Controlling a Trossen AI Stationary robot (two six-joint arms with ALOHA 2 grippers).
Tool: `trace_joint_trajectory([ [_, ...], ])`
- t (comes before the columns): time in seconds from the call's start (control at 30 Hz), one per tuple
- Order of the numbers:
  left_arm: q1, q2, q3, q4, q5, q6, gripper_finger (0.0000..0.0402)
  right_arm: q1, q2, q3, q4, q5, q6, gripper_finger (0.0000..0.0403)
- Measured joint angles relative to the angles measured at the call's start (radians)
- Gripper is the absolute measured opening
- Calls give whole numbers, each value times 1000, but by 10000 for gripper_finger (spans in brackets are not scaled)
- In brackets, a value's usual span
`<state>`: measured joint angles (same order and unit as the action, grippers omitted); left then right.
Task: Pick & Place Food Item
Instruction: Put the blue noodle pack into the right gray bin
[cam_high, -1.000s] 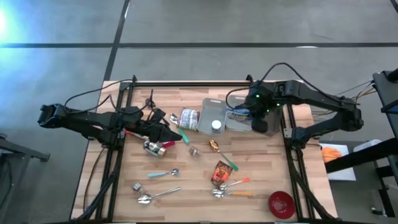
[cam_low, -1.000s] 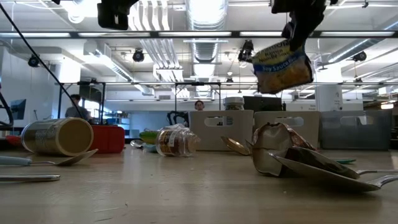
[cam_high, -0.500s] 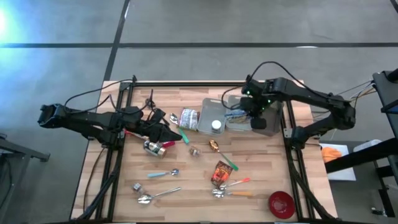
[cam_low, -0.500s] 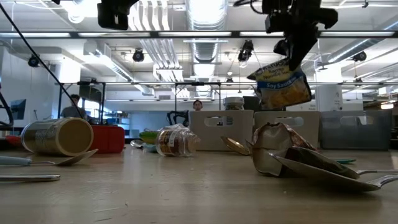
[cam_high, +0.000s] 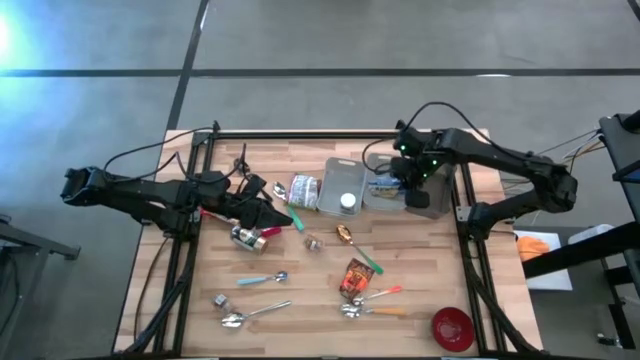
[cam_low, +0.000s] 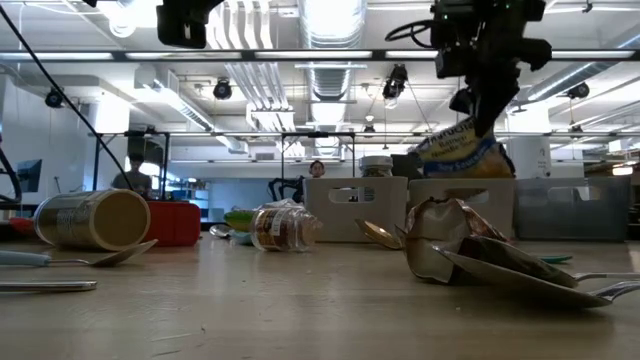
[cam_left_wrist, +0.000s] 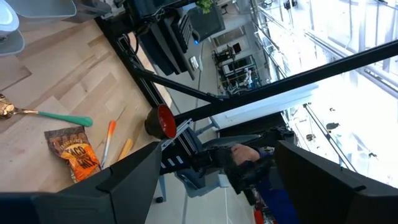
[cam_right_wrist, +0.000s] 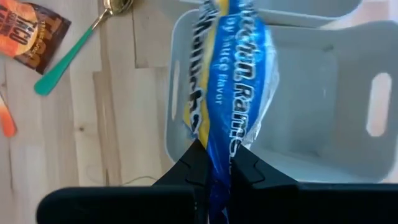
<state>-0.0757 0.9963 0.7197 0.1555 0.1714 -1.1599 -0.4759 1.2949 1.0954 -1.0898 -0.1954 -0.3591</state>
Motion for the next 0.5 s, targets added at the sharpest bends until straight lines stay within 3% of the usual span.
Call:
trace_joint_trajectory([
  [0.23, 0, 0, 0, 0, -5, 1, 315, 3, -2, -73, 73, -23, 29, 14],
  [0.5, 1, 0, 0, 0, -8, 3, 315, 5, -2, -46, 112, -60, 47, 14],
])
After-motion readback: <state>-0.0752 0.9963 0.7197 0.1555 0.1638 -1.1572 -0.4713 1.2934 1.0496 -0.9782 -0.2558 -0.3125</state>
